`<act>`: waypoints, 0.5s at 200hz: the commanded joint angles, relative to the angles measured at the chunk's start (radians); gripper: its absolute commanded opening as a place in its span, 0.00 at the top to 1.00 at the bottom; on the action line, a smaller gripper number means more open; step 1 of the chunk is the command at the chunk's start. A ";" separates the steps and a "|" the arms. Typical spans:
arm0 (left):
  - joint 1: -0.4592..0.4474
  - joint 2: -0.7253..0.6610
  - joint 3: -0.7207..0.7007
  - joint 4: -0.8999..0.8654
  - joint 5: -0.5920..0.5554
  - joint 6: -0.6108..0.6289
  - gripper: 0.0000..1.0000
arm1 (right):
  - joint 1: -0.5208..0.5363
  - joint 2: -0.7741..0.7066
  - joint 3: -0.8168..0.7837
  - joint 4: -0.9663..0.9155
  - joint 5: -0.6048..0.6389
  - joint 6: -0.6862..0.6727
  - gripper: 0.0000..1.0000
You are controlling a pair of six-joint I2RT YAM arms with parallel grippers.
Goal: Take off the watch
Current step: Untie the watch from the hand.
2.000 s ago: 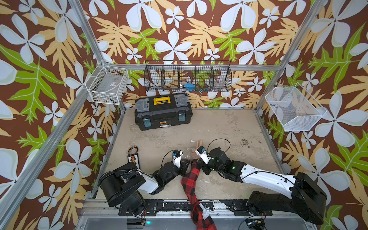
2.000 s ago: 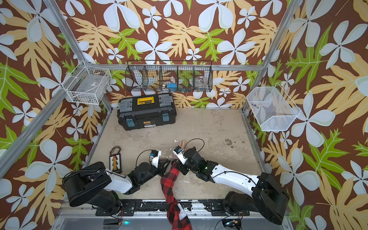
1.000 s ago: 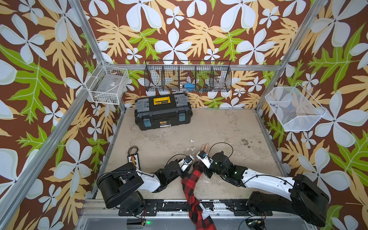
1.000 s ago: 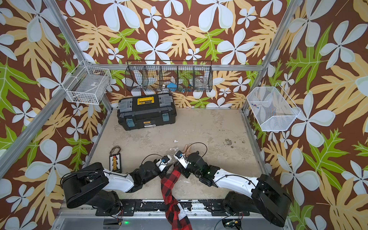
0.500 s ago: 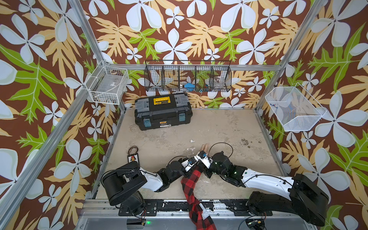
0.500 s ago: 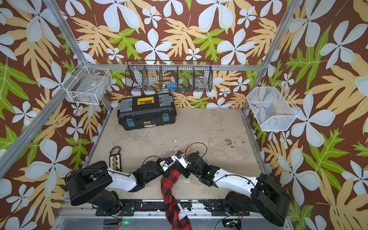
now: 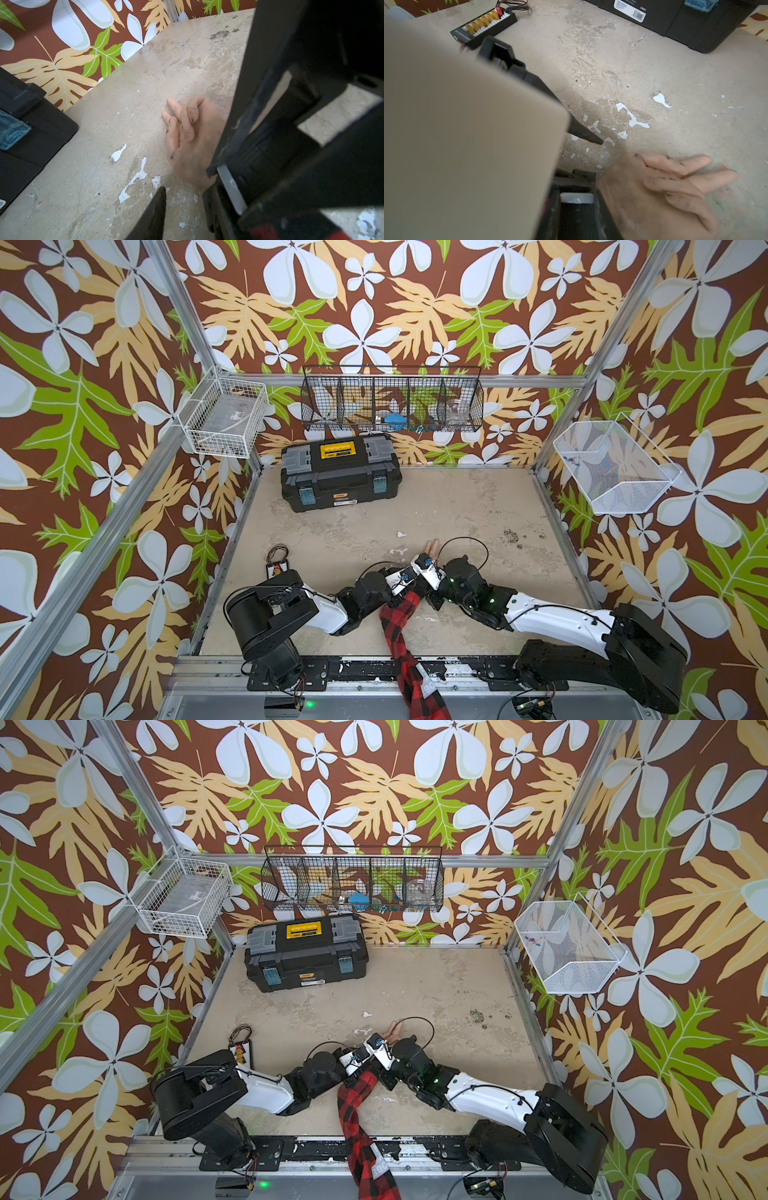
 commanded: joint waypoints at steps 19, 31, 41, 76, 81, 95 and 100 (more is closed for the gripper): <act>-0.002 -0.055 -0.071 -0.027 -0.011 0.039 0.60 | 0.004 -0.021 -0.001 0.019 0.048 -0.006 0.83; -0.002 -0.087 -0.100 -0.025 -0.025 0.030 0.60 | 0.004 -0.021 -0.002 0.020 0.056 -0.007 0.83; -0.002 -0.108 -0.117 -0.025 -0.012 0.024 0.60 | 0.004 -0.018 -0.001 0.021 0.056 -0.007 0.83; -0.002 -0.082 -0.097 -0.029 0.038 0.011 0.59 | 0.004 -0.008 0.001 0.026 0.024 -0.003 0.83; -0.003 -0.072 -0.090 -0.030 0.043 0.009 0.58 | 0.005 -0.008 0.002 0.027 0.020 -0.002 0.83; -0.004 -0.051 -0.072 -0.031 0.060 0.007 0.58 | 0.005 -0.009 0.001 0.032 0.005 0.000 0.83; -0.006 -0.046 -0.064 -0.030 0.062 0.008 0.58 | 0.005 -0.007 0.004 0.032 0.003 0.002 0.83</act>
